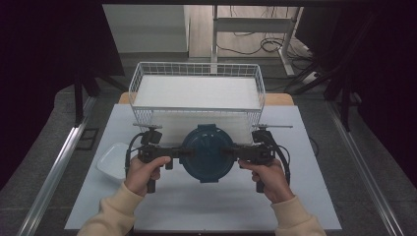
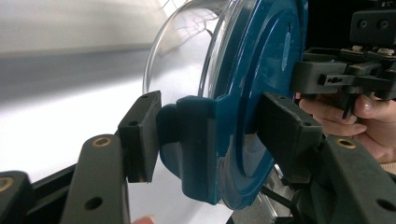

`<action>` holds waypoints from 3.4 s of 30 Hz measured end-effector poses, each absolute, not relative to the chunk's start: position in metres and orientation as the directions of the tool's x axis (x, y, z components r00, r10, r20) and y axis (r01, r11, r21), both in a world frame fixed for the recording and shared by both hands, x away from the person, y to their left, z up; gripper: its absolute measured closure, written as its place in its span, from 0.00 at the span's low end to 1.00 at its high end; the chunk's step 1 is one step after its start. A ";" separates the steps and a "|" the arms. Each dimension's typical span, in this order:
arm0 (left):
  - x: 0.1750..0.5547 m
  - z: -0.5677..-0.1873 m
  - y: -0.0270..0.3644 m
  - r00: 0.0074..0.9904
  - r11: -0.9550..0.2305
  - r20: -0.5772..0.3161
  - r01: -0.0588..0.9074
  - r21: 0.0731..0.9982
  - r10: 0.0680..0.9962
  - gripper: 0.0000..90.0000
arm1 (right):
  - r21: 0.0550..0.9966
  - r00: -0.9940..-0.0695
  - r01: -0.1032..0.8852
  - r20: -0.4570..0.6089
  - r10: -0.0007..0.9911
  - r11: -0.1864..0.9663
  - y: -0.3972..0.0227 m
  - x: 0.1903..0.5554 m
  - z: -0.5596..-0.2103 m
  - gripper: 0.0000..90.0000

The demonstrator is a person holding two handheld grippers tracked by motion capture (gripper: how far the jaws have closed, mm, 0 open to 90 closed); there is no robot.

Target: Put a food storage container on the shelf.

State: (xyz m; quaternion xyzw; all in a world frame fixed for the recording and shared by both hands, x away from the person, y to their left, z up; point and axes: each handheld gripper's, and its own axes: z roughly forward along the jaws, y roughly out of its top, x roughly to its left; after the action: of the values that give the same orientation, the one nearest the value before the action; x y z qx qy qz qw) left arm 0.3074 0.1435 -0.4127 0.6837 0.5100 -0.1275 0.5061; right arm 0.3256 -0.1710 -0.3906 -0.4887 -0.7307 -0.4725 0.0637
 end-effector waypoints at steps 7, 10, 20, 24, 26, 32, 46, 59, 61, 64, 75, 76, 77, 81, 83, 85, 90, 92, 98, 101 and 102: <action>0.310 -0.400 0.148 0.453 0.044 -0.692 0.819 0.572 0.563 0.46 | 0.641 -0.532 0.762 0.541 0.651 0.090 -0.167 0.330 -0.375 0.42; 0.311 -0.395 0.150 0.456 0.046 -0.691 0.816 0.576 0.561 0.46 | 0.645 -0.539 0.758 0.534 0.651 0.098 -0.165 0.331 -0.368 0.42; 0.317 -0.367 0.154 0.471 0.047 -0.679 0.802 0.596 0.563 0.46 | 0.657 -0.551 0.747 0.523 0.650 0.104 -0.161 0.337 -0.342 0.42; 0.321 -0.350 0.155 0.487 0.039 -0.661 0.788 0.614 0.572 0.46 | 0.673 -0.563 0.733 0.514 0.647 0.103 -0.159 0.341 -0.328 0.42; 0.323 -0.343 0.156 0.495 0.034 -0.651 0.781 0.624 0.576 0.46 | 0.676 -0.568 0.729 0.513 0.643 0.104 -0.159 0.343 -0.321 0.42; 0.331 -0.335 0.158 0.496 0.038 -0.658 0.782 0.622 0.566 0.46 | 0.682 -0.571 0.724 0.504 0.648 0.107 -0.157 0.350 -0.309 0.42; 0.353 -0.298 0.160 0.512 0.028 -0.637 0.767 0.641 0.576 0.45 | 0.704 -0.606 0.697 0.473 0.640 0.139 -0.154 0.370 -0.276 0.42; 0.386 -0.276 0.161 0.518 0.030 -0.634 0.761 0.648 0.574 0.45 | 0.722 -0.613 0.681 0.471 0.634 0.122 -0.154 0.399 -0.254 0.43; 0.392 -0.276 0.162 0.517 0.029 -0.635 0.762 0.647 0.574 0.45 | 0.724 -0.614 0.679 0.472 0.632 0.119 -0.154 0.404 -0.254 0.43; 0.399 -0.277 0.163 0.516 0.031 -0.637 0.763 0.646 0.573 0.45 | 0.721 -0.614 0.682 0.472 0.633 0.123 -0.153 0.412 -0.254 0.43; 0.423 -0.277 0.175 0.493 0.048 -0.644 0.772 0.634 0.585 0.45 | 0.710 -0.617 0.692 0.488 0.618 0.130 -0.142 0.441 -0.257 0.43; 0.424 -0.276 0.175 0.491 0.051 -0.647 0.773 0.633 0.583 0.45 | 0.712 -0.620 0.689 0.485 0.617 0.133 -0.142 0.443 -0.257 0.43; 0.426 -0.277 0.176 0.490 0.053 -0.650 0.774 0.631 0.581 0.45 | 0.713 -0.620 0.689 0.483 0.618 0.134 -0.141 0.444 -0.256 0.43; 0.434 -0.275 0.178 0.489 0.052 -0.650 0.776 0.629 0.582 0.45 | 0.709 -0.617 0.693 0.488 0.617 0.133 -0.139 0.450 -0.256 0.43; 0.438 -0.275 0.178 0.482 0.060 -0.652 0.776 0.628 0.586 0.45 | 0.707 -0.614 0.696 0.492 0.617 0.128 -0.138 0.453 -0.256 0.43; 0.443 -0.277 0.178 0.471 0.067 -0.662 0.784 0.617 0.584 0.44 | 0.700 -0.607 0.704 0.500 0.618 0.124 -0.138 0.458 -0.257 0.43; 0.452 -0.283 0.179 0.458 0.068 -0.675 0.798 0.599 0.579 0.44 | 0.682 -0.595 0.720 0.509 0.622 0.131 -0.138 0.470 -0.261 0.43; 0.456 -0.287 0.179 0.455 0.060 -0.675 0.803 0.593 0.580 0.44 | 0.674 -0.589 0.727 0.516 0.622 0.130 -0.138 0.473 -0.265 0.43; 0.468 -0.299 0.181 0.417 0.075 -0.692 0.824 0.561 0.589 0.44 | 0.639 -0.559 0.759 0.542 0.627 0.124 -0.134 0.485 -0.279 0.43; 0.475 -0.306 0.182 0.393 0.097 -0.710 0.835 0.542 0.584 0.43 | 0.626 -0.547 0.770 0.550 0.631 0.122 -0.133 0.491 -0.286 0.43; 0.477 -0.307 0.182 0.387 0.106 -0.717 0.837 0.537 0.580 0.43 | 0.623 -0.538 0.774 0.559 0.631 0.108 -0.133 0.493 -0.288 0.42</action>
State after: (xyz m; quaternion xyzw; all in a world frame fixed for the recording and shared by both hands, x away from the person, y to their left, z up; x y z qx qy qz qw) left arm 0.4771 0.1821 -0.3068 0.6568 0.5393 -0.1257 0.5118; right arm 0.4927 -0.1333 -0.2878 -0.4745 -0.7404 -0.4699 0.0763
